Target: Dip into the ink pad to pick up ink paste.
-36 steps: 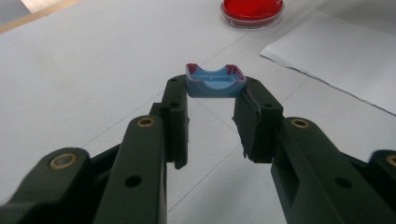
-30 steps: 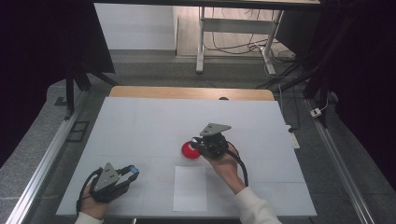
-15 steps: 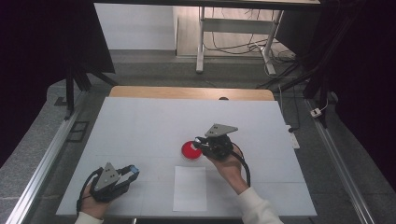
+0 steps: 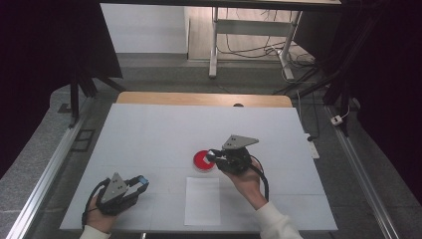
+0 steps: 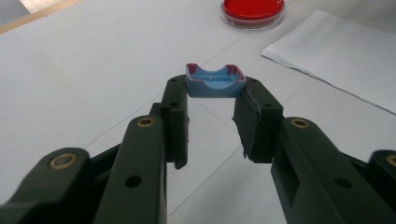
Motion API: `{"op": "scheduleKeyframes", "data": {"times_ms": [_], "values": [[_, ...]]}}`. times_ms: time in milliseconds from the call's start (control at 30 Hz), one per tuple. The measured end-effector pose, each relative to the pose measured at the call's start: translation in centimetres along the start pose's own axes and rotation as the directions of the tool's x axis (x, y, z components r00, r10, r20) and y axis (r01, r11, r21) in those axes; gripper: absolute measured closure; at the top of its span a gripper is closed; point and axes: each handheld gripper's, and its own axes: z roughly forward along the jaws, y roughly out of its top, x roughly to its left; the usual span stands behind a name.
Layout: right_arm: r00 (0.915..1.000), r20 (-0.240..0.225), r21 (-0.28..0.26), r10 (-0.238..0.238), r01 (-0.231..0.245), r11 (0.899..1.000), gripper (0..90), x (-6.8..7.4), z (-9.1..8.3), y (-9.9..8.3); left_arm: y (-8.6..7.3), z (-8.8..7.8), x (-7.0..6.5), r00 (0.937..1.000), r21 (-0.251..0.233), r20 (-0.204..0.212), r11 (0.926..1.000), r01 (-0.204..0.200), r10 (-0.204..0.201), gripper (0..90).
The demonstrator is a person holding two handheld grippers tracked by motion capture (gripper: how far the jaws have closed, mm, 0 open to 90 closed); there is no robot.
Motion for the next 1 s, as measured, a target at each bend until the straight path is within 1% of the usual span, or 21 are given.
{"op": "scheduleKeyframes", "data": {"times_ms": [267,367,667,700,767,867,1000], "values": [[0.9998,-0.01,0.009,-0.015,0.016,1.0,75.6,0.6,-0.8,-0.4,0.0,0.0,0.0,1.0,0.0,0.0,1.0,-0.003,0.003,65.6],[0.9997,-0.019,0.004,-0.012,0.012,1.0,75.6,0.9,-0.9,-0.4,0.0,0.0,0.0,1.0,0.001,0.001,1.0,-0.002,0.002,65.6],[0.999,-0.036,0.007,-0.025,0.025,1.0,75.6,1.8,-1.4,-0.5,0.0,0.1,0.1,1.0,0.001,0.001,1.0,0.0,0.0,65.6],[0.999,-0.04,0.0,-0.022,0.022,1.0,75.6,1.9,-1.5,-0.5,0.0,0.1,0.1,1.0,0.001,0.001,1.0,0.0,0.0,65.6],[0.9985,-0.044,0.003,-0.031,0.032,0.999,75.6,2.1,-1.7,-0.4,0.0,0.0,0.1,1.0,0.0,0.001,1.0,-0.001,0.001,65.6],[0.9981,-0.052,-0.001,-0.034,0.034,0.999,75.6,2.3,-1.7,-0.4,0.0,0.0,0.1,1.0,0.0,0.0,1.0,-0.001,0.001,65.6],[0.9975,-0.058,0.007,-0.04,0.04,0.999,75.6,2.8,-1.7,-0.5,0.0,0.0,0.0,1.0,-0.001,0.001,1.0,0.0,0.0,65.6]]}}
